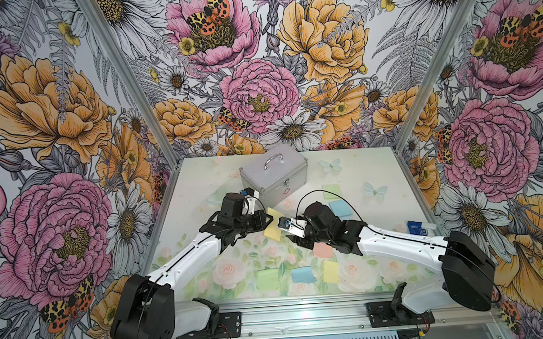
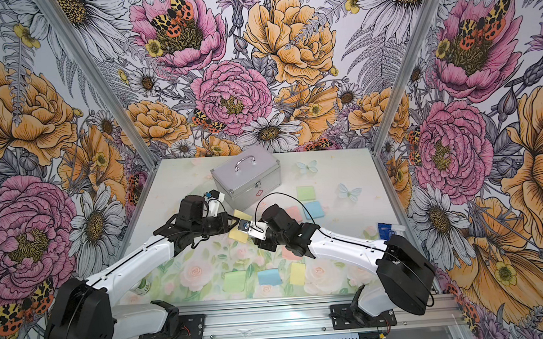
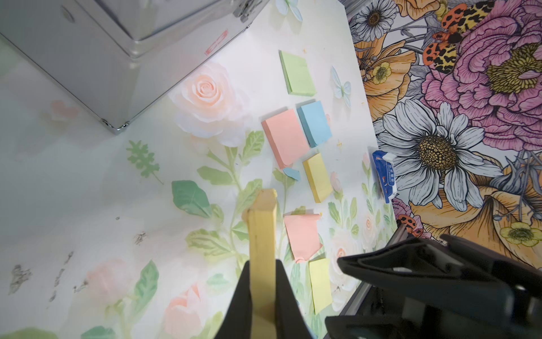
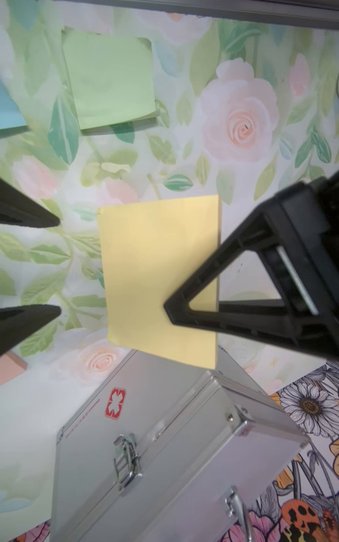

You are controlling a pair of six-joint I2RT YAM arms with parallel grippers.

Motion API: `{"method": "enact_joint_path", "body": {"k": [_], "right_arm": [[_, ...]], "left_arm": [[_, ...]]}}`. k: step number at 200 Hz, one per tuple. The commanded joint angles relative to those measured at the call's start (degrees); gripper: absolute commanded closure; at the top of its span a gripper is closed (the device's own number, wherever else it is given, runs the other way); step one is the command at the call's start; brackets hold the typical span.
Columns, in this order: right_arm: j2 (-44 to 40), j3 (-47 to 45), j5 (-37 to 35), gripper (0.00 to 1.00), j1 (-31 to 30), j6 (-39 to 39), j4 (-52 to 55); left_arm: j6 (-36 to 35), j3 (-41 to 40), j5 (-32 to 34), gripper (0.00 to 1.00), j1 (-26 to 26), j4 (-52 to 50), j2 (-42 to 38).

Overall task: Tear off pages from different memo pads
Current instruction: Pick up the memo pad from the center of the board, then tear off the paper from the memo pad.

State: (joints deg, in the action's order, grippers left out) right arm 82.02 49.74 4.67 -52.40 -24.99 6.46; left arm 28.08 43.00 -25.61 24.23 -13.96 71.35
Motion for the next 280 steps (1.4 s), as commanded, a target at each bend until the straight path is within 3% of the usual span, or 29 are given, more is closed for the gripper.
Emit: {"method": "enact_joint_path", "body": {"k": [1,80,280], "right_arm": [[0.67,-0.74,-1.96,0.54,-1.88,-5.09,-6.61],[5.94,1.23,-13.76,0.55,-7.59,-13.62,-6.65],[2.97,-0.77,-13.26,0.58,-8.11,-12.71,-10.56]], "left_arm": [[-0.40,0.79,-0.55,1.00,0.38,-1.20,-2.22],[0.05,0.50,0.53,1.00,0.88,-2.70,-3.50],[0.21,1.47,0.12,1.00,1.25,-2.99,-3.19]]}}
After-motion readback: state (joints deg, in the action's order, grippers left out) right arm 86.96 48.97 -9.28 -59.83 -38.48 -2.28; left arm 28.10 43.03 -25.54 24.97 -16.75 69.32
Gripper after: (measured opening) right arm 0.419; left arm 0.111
